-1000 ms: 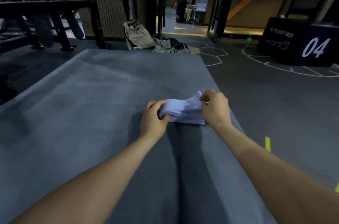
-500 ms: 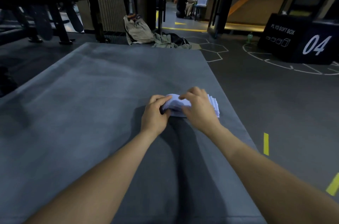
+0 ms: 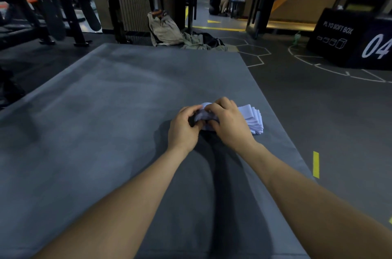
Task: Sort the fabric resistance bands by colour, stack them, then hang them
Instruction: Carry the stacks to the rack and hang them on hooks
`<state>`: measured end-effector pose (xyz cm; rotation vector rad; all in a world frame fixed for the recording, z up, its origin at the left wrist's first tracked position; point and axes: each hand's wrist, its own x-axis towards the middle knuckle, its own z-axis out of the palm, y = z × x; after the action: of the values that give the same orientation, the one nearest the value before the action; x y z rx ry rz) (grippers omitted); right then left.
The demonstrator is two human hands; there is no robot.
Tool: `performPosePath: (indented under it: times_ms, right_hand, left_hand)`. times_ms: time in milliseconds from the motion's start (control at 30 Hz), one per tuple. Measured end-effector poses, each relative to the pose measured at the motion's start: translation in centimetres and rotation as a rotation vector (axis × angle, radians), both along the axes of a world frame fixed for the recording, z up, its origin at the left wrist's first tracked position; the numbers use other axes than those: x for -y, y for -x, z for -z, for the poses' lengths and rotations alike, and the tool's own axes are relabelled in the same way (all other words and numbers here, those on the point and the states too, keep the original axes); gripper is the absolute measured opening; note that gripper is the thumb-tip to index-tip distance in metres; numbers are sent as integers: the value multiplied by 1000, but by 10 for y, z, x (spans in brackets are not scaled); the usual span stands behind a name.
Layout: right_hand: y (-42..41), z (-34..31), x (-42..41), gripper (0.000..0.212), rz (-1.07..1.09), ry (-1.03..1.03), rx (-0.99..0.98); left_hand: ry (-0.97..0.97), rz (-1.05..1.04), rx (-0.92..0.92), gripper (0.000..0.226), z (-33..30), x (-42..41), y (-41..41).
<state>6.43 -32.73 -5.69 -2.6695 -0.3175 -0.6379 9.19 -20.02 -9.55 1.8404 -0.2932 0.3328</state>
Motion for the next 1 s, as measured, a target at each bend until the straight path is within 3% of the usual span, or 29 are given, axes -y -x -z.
performPosePath:
  times_ms: [633,867,967,1000]
  right_hand:
    - [-9,-16,10,35,-70,473,247]
    - [-4,-65,16,27,-95,534,380]
    - [8,-98,3,8,-91,512,392]
    - [14,-110,-6,14,-91,503,389]
  left_hand:
    - [-67,-2,59,45,-11,5,4]
    - [-141,57,138,41,-71,0,13]
    - [-191,21,170,42,-105,-15,27]
    - [-204,3,182,43,-117,-23,33]
